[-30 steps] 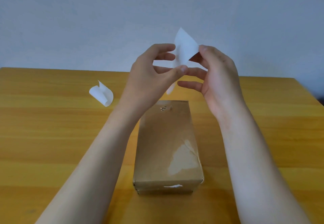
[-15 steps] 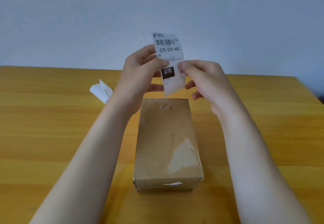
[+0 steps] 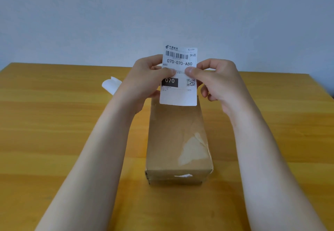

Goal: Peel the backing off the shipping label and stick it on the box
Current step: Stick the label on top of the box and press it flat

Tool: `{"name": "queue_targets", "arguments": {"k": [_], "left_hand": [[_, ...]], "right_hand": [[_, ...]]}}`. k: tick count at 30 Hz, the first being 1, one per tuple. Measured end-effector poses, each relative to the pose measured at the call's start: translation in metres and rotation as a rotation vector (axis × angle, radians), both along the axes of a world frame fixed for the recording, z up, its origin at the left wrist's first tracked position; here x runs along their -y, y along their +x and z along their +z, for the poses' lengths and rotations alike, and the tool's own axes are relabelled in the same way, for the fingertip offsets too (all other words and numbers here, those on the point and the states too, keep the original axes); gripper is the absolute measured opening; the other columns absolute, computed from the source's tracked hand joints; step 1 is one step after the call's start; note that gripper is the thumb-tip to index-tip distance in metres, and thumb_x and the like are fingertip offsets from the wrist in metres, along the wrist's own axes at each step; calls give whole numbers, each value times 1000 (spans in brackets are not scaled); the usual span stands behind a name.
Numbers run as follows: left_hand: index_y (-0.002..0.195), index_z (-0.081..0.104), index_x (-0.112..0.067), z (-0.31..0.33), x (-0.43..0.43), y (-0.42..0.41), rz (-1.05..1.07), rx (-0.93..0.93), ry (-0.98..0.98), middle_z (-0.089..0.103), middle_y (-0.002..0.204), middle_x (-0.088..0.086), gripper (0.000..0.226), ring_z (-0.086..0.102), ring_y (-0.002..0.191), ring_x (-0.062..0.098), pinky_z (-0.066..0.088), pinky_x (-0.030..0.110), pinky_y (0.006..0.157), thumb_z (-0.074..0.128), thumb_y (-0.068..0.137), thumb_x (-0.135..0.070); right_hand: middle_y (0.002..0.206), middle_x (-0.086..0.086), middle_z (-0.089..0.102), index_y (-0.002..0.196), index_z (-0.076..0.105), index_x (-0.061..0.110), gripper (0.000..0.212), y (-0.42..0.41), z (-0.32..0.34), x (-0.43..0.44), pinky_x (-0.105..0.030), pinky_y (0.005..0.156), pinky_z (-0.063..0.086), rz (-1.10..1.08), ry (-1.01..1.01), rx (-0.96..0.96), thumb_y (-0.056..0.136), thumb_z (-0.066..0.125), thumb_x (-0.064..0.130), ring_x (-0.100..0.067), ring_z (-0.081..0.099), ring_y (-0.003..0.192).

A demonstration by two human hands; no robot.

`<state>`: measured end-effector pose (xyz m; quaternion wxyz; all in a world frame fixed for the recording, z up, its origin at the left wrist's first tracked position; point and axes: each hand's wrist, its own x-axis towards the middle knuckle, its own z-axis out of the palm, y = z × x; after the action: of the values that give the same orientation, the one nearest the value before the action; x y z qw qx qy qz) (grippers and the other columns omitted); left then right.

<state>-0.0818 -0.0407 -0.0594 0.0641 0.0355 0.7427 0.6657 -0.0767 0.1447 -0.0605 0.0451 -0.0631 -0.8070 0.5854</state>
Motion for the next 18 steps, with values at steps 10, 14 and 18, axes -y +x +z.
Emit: {"name": "queue_targets", "arguments": {"k": [10,14,18], "left_hand": [[112,74,-16,16,13,26,47,48,-122,83,98,4,21,82,82,22,65,30,66,76,92,-8],[110,77,-13,12,10,40,30,107,-167,82,98,2,16,81,74,16,64,27,64,75,95,-16],[104,76,-6,8,9,51,62,144,-188,80,97,5,17,78,62,8,59,20,54,75,96,-22]], "right_hand": [[70,5,74,93,72,21,14,32,7,-3,-22,44,29,33,-26,70,87,84,25,-11,47,40],[80,2,76,97,74,20,14,43,4,-6,-22,42,29,42,-72,106,88,83,26,-12,48,43],[85,-3,77,107,75,14,21,52,-2,-5,-22,41,35,51,-110,111,91,80,25,-12,48,42]]}}
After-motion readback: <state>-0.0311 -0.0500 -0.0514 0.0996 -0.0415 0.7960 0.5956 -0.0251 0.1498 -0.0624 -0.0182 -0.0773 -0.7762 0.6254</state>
